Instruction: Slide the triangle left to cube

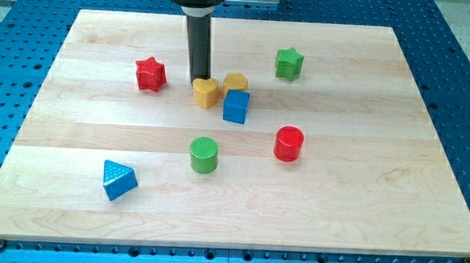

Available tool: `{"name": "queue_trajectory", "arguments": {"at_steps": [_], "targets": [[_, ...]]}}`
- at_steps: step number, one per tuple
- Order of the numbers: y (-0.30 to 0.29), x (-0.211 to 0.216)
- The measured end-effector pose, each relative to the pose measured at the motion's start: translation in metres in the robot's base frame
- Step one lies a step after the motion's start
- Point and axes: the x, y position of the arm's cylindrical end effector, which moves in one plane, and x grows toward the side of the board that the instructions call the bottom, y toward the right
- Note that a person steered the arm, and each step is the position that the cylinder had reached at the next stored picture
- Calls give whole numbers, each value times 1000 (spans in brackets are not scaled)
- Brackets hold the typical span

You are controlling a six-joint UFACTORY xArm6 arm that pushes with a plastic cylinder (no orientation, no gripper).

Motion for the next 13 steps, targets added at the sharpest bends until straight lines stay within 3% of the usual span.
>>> {"name": "queue_trajectory", "arguments": {"at_steps": [1,2,3,4,6,7,8,9,10,13], "targets": [[-101,81],[-107,157],[-125,187],[-107,231],[-50,176],[-49,187],[-36,226],[-10,189],[-34,121],[5,151]]}}
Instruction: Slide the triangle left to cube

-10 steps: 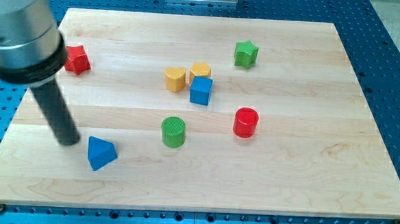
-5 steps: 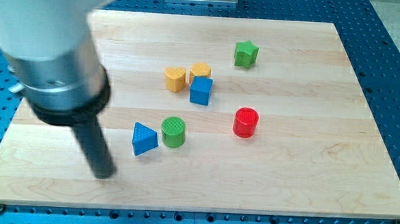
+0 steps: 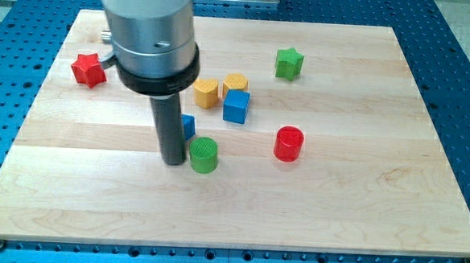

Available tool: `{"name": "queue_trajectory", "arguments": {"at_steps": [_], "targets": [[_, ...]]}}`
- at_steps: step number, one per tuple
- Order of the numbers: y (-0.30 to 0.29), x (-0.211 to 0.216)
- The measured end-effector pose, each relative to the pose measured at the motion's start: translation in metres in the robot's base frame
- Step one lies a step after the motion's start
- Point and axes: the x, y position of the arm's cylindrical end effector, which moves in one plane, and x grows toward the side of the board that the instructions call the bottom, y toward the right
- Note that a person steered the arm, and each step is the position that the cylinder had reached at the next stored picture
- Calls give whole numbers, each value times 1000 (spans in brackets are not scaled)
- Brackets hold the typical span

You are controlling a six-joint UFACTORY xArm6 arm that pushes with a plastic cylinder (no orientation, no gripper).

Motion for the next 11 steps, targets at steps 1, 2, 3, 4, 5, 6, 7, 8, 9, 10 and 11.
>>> {"name": "queue_trajectory", "arguments": {"at_steps": [1,2,3,4,5,6,7,8,9,10,11], "targets": [[1,-34],[-21,-5],[-45,-21],[-21,-47],[40,-59],[41,-56],[41,-54],[41,-54],[18,-54],[17,-54],[17,-54]]}}
